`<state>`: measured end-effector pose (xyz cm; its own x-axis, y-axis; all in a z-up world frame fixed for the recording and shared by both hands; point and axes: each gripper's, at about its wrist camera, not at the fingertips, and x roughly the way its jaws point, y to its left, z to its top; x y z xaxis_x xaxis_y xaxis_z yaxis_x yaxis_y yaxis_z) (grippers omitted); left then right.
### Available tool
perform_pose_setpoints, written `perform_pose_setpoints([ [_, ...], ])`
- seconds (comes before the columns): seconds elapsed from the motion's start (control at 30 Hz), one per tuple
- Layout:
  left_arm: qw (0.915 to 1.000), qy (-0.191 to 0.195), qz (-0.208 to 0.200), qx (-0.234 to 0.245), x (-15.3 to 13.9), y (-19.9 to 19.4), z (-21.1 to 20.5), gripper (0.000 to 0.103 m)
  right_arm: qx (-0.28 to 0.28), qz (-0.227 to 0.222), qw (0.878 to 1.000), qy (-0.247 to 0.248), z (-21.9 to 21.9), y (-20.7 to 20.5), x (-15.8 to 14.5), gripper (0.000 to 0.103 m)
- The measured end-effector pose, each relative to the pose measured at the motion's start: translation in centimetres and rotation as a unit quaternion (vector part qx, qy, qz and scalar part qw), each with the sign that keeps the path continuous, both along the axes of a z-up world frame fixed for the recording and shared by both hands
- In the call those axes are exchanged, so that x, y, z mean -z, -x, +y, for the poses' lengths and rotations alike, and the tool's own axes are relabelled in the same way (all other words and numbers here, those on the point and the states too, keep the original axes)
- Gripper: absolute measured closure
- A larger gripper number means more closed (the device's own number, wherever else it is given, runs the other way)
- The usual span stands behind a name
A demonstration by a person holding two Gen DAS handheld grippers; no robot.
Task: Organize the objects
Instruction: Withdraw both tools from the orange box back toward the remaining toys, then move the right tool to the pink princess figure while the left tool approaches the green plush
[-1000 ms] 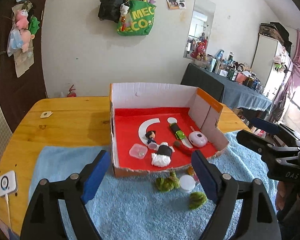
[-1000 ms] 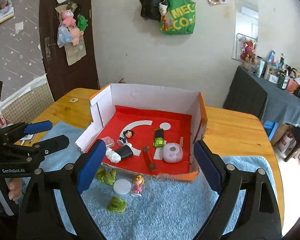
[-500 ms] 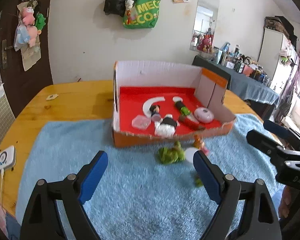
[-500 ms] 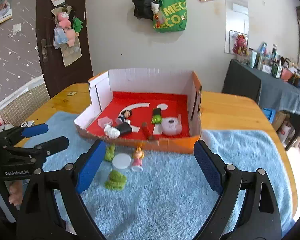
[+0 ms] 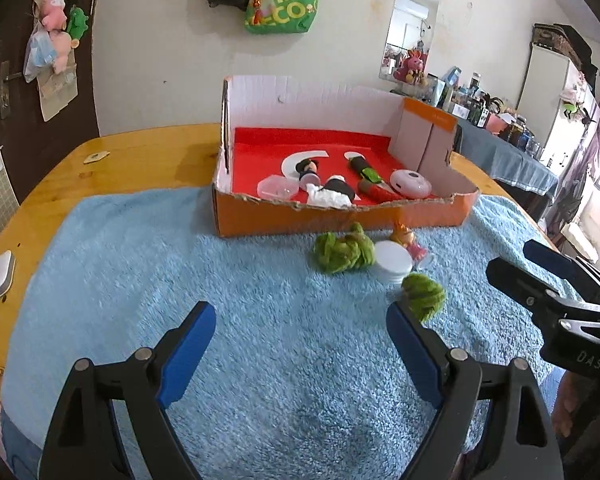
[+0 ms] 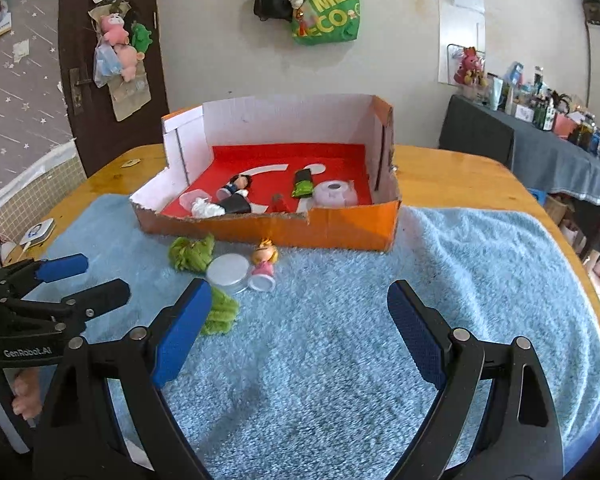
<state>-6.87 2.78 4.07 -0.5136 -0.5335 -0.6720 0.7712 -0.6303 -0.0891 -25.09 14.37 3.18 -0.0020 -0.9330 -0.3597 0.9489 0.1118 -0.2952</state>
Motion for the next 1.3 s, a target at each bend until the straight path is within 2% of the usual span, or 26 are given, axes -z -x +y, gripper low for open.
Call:
perform_pose_setpoints([
  [0.37, 0.9999, -0.008, -0.006, 0.011, 0.5, 0.9, -1.0, 0.014, -0.002, 0.008, 1.0, -0.027, -1.7, 0.1, 0.5, 0.013],
  [0.7, 0.9984, -0.018, -0.032, 0.043, 0.8, 3.3, -3.6, 0.023, -0.016, 0.022, 0.996, -0.081, -5.4, 0.1, 0.5, 0.014],
  [0.8, 0.9971, -0.028, -0.038, 0.059, 0.9, 4.0, -4.4, 0.028, -0.022, 0.03, 0.995, -0.093, -6.1, -0.1, 0.6, 0.022],
  [0.93, 0.9955, -0.033, -0.049, 0.074, 1.1, 4.9, -4.9, 0.031, -0.03, 0.039, 0.992, -0.117, -7.1, -0.1, 0.8, 0.041],
  [1.07, 0.9938, -0.037, -0.056, 0.089, 1.1, 5.8, -5.2, 0.031, -0.043, 0.047, 0.989, -0.131, -7.7, -0.2, 1.0, 0.042],
  [1.17, 0.9926, -0.038, -0.063, 0.097, 1.3, 6.3, -5.4, 0.031, -0.052, 0.058, 0.988, -0.135, -7.9, -0.6, 1.1, 0.047],
  [1.3, 0.991, -0.045, -0.068, 0.106, 1.6, 6.8, -5.9, 0.031, -0.062, 0.074, 0.985, -0.141, -8.3, -1.2, 1.4, 0.063],
])
